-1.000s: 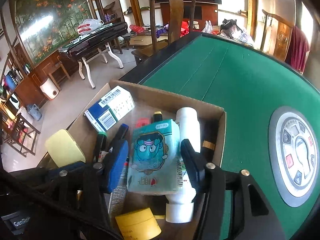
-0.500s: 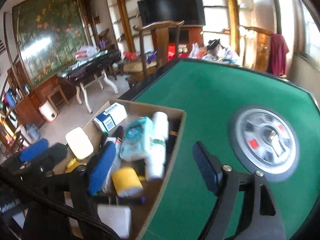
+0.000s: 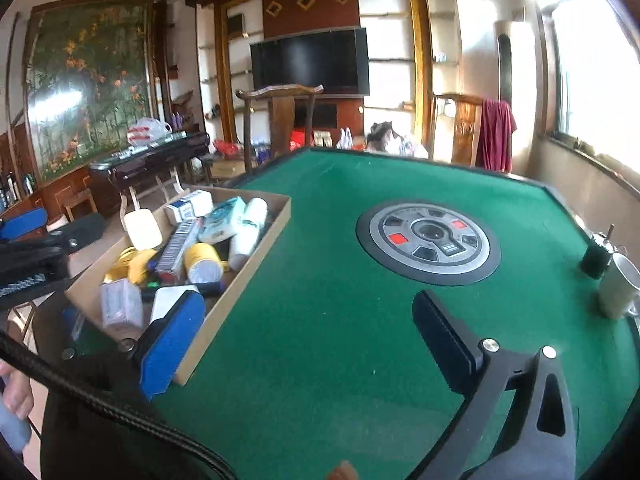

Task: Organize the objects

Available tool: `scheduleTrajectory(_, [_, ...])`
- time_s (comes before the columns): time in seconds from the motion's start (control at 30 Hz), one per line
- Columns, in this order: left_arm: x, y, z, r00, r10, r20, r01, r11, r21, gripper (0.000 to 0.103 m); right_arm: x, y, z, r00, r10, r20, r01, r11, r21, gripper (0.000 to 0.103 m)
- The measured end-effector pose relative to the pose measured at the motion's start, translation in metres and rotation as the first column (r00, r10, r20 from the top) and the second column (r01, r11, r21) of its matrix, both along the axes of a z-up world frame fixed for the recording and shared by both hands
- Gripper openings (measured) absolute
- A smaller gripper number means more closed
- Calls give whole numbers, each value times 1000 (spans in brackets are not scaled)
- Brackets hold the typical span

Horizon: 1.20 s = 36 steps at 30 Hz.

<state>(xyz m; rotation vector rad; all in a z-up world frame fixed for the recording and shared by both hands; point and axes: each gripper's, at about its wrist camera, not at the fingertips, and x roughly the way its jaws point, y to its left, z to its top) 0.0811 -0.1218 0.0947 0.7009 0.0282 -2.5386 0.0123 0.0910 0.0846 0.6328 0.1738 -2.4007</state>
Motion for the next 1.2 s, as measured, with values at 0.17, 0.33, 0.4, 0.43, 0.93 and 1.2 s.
scheduleTrajectory(0.17, [26,7,-4,1000,-3,-10,2,997,-76,99,17,1,-7,999,37,-9,-37,999,-9,103])
scheduleTrajectory(0.33, [46,-5,-10,999,18,-32,-20,997,-72,99,32,1,-6,998,31,-53,-32,999,-8,103])
scheduleTrajectory(0.4, [50,-10,-13,999,36,-27,-38,997,-74,99,33,-1,-7,998,44,-43,-45,999,-9,103])
scheduleTrajectory(0.43, [51,-14,-15,999,42,-25,-43,997,-66,99,33,-2,-8,998,48,-37,-48,999,-4,103])
scheduleTrajectory(0.93, [55,-28,-24,998,67,-7,-67,995,-68,99,39,-5,-10,998,67,-18,-67,998,-4,103])
scheduleTrajectory(1.2, [56,-29,-27,996,85,2,-85,993,-76,99,40,-7,-11,997,72,-10,-72,997,-3,103])
